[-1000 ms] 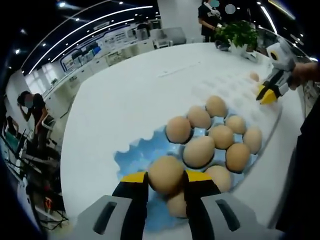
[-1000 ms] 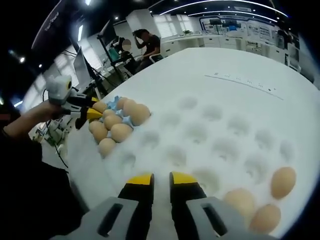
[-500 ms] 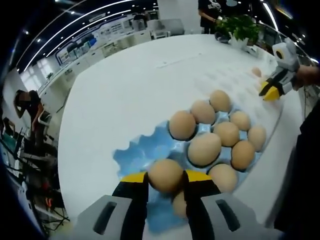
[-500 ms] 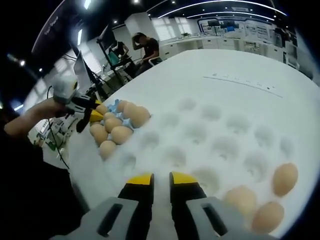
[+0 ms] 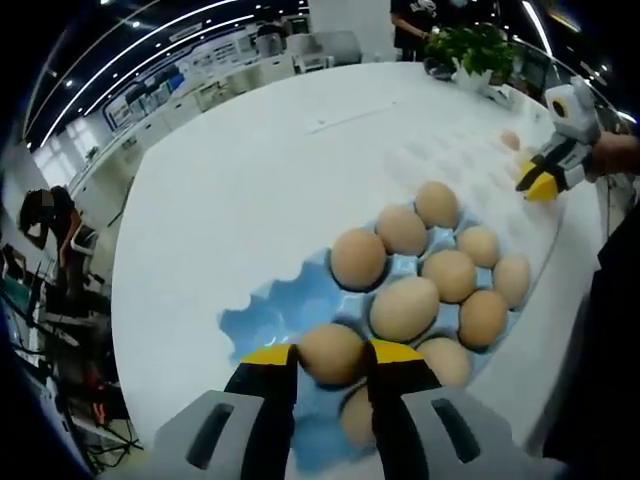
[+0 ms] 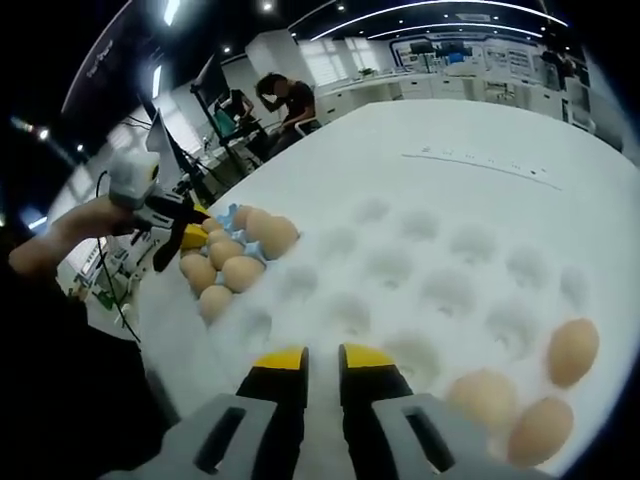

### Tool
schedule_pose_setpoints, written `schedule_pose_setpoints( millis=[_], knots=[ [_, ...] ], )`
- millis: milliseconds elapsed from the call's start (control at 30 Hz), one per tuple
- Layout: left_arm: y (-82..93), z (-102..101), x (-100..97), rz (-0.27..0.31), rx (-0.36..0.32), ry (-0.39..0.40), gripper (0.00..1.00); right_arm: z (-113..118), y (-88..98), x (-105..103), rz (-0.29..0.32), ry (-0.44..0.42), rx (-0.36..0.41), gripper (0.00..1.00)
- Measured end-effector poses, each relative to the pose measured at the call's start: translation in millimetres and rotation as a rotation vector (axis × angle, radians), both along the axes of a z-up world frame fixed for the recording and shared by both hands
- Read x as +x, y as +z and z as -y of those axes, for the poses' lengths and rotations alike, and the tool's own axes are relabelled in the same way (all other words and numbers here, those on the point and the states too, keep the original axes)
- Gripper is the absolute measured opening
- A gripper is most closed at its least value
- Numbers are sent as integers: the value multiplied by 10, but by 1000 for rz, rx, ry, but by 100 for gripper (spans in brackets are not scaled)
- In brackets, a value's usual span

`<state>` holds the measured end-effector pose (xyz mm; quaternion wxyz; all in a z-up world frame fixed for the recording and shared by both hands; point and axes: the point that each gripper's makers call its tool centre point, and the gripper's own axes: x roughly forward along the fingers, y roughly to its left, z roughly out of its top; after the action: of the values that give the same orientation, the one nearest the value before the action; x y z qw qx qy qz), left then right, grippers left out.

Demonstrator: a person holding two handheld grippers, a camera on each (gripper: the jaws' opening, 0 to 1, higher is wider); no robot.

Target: Place the egg into an empty slot of the egg tray after lifting it from the table, then release the egg inside the slot.

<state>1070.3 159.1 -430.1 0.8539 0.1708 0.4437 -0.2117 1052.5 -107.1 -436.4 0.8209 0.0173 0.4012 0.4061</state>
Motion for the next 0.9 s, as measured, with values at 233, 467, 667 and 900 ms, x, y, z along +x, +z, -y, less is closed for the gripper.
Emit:
schedule_pose_setpoints(
  millis=[233,467,667,900],
  knots=[
    [59,39,-10,37,-34,-19,28,-3,5,-8,11,12,4,13],
    [151,76,-121,74,-75,1,39,-20,0,-32,52,47,-34,13],
    [347,113,-194,139,-110,17,45,-21,5,-42,67,76,-33,15],
    [415,187,-352,152,-144,33,45,-59,48,-92,60,160,-70,21]
  ],
)
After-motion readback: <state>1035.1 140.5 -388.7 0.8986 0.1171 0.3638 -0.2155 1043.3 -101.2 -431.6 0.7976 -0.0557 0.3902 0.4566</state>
